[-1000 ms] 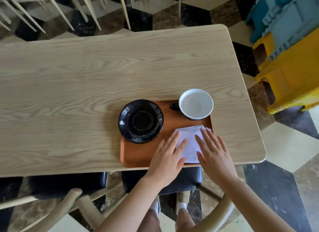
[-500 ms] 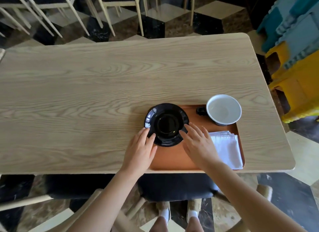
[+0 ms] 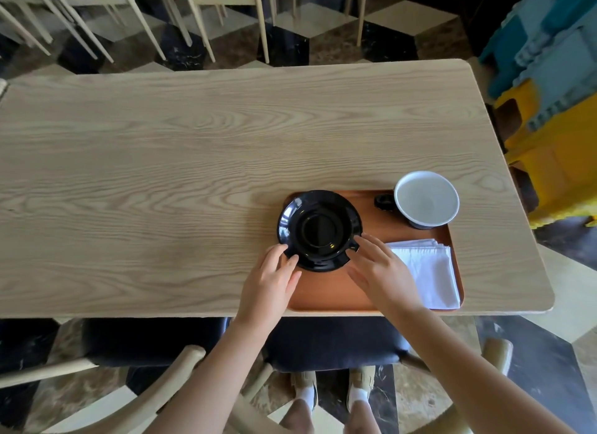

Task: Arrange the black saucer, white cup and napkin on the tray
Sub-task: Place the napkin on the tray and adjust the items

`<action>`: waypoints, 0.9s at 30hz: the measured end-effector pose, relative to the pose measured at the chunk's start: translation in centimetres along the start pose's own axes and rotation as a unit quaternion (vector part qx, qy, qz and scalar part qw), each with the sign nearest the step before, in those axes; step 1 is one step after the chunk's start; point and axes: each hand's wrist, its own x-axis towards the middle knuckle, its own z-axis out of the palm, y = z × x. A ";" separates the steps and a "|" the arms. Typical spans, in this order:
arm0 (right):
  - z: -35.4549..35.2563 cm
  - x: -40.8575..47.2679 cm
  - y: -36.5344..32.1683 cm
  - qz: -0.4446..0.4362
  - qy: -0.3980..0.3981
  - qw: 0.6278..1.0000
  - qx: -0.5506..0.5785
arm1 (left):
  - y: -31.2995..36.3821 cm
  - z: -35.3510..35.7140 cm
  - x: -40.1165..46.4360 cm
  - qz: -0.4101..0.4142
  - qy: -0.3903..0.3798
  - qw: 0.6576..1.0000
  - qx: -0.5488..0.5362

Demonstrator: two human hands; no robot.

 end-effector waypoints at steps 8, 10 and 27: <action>-0.3 -0.5 -0.5 -0.007 0.014 1.000 -0.010 | 0.0 0.0 -0.7 0.003 0.010 1.000 -0.002; -0.1 -1.1 -0.6 -0.010 0.015 1.000 -0.013 | 0.0 0.0 -1.2 0.006 0.011 1.000 -0.003; 0.4 -2.2 -1.2 0.028 0.007 1.000 -0.012 | 0.1 -0.1 -2.3 0.000 -0.003 1.000 0.013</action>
